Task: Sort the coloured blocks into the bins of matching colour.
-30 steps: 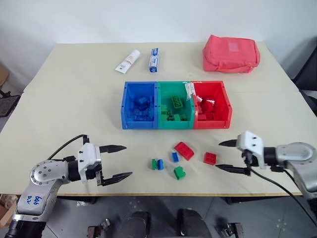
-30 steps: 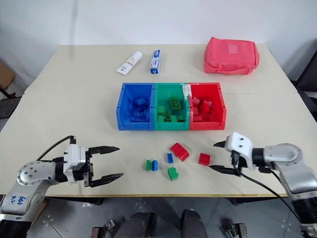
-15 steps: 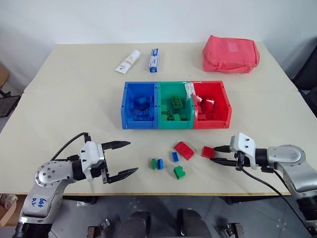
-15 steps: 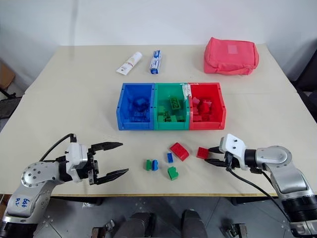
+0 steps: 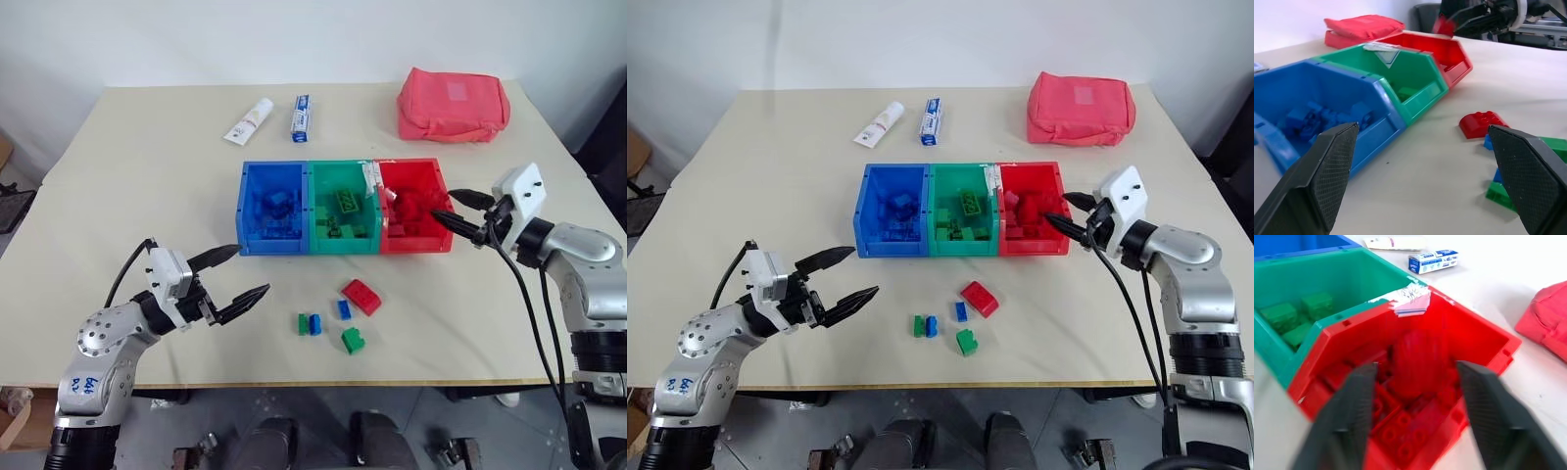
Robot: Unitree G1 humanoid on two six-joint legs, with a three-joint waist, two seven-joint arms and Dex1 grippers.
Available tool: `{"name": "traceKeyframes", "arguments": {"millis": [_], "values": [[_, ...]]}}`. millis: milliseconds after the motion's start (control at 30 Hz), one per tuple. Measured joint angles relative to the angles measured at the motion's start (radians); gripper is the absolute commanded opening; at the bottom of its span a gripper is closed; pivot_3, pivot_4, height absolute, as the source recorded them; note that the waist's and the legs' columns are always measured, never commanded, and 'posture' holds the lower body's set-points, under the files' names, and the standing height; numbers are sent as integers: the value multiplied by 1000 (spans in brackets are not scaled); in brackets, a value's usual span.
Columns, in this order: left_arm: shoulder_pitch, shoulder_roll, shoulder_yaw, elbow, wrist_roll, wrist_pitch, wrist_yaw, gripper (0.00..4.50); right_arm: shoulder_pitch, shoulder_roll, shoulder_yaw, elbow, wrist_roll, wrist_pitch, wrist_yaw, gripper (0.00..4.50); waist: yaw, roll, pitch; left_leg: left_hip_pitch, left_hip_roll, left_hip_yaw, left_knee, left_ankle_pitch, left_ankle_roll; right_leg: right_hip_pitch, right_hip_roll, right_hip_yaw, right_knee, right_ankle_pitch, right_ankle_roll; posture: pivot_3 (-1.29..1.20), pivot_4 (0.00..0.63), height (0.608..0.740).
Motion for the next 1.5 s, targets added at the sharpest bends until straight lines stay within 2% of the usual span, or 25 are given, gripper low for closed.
{"name": "traceKeyframes", "arguments": {"millis": [67, 100, 167, 267, 367, 533, 667, 800, 900, 1100, 1400, 1500], "values": [[7, 25, 0, 5, 3, 0, -17, 4500, -3, 1, 16, 6, -5, -14, 10, 4455, 0, 0, 0, 0, 0, 0, 0, 0, 0, 0, 0, 0, 0, 0, 0, 0, 150, 740], [13, 41, 0, 9, 5, -3, -32, 4500, -2, 1, 18, 6, -7, -18, 15, 4487, -1, 0, 0, 0, 0, 0, 0, 0, 0, 0, 0, 0, 0, 0, 0, 0, 150, 740], [24, 72, -1, 30, 6, -4, -67, 4500, 13, -6, 16, -8, -4, -21, 32, 4487, -1, 0, 0, 0, 0, 0, -1, 0, 0, 0, 0, 0, 0, 0, 0, 0, 150, 740], [27, 127, -23, 63, 30, -10, -127, 4500, 123, -47, -16, -96, 36, -21, 104, 4487, 8, 0, 0, -1, 0, -2, -1, 0, 0, 1, 0, 1, -3, 0, 0, 0, 150, 740], [7, 148, -50, 116, 73, -60, -170, 4500, 295, -99, -76, -191, 75, -34, 172, 4487, 21, 0, 0, -1, -1, -1, -1, 0, 1, 1, -1, 0, -4, 0, 0, 0, 150, 740], [-11, 162, -72, 190, 91, -106, -238, 4500, 593, -194, -261, -228, 80, -129, 266, 4487, 26, 0, 0, 0, -1, 1, -1, 0, 1, 1, -1, 0, -4, 0, 0, 0, 150, 740], [-26, 167, -102, 201, 94, -134, -285, 4500, 725, -228, -353, -271, 92, -154, 334, 4487, 13, 0, 0, 2, 1, 2, -1, 0, 1, 2, 1, 0, -3, 0, 0, 0, 150, 740], [-3, 179, -127, 188, 94, -155, -338, 4500, 784, -229, -354, -374, 118, -125, 361, 4487, 0, 0, 0, 2, 1, 2, -2, 0, 1, 2, 1, 1, -3, 0, 0, 0, 150, 740], [11, 186, -137, 176, 93, -156, -362, 4500, 758, -229, -275, -456, 129, -87, 360, 4487, -1, 0, 0, 2, 2, 1, -1, 0, 1, 2, 1, 1, -3, 0, 0, 0, 150, 740], [35, 216, -135, 150, 92, -161, -391, 4500, 590, -151, 77, -584, 78, -19, 329, 4487, 0, 0, 0, 1, 1, 0, -1, 0, 0, 2, 0, 2, -4, 0, 0, 0, 150, 740], [72, 221, -127, 105, 90, -143, -366, 4500, 396, -13, 376, -493, -105, -32, 270, 4487, 3, 0, 0, 0, 0, -2, -1, 0, 1, 2, -1, 2, -4, 0, 0, 0, 150, 740], [74, 218, -127, 102, 90, -142, -347, 4500, 375, 11, 400, -458, -124, -41, 258, 3903, 1, 0, 0, 0, 0, -2, -1, 0, 1, 2, -1, 1, -4, 0, 0, 0, 150, 740]]}}
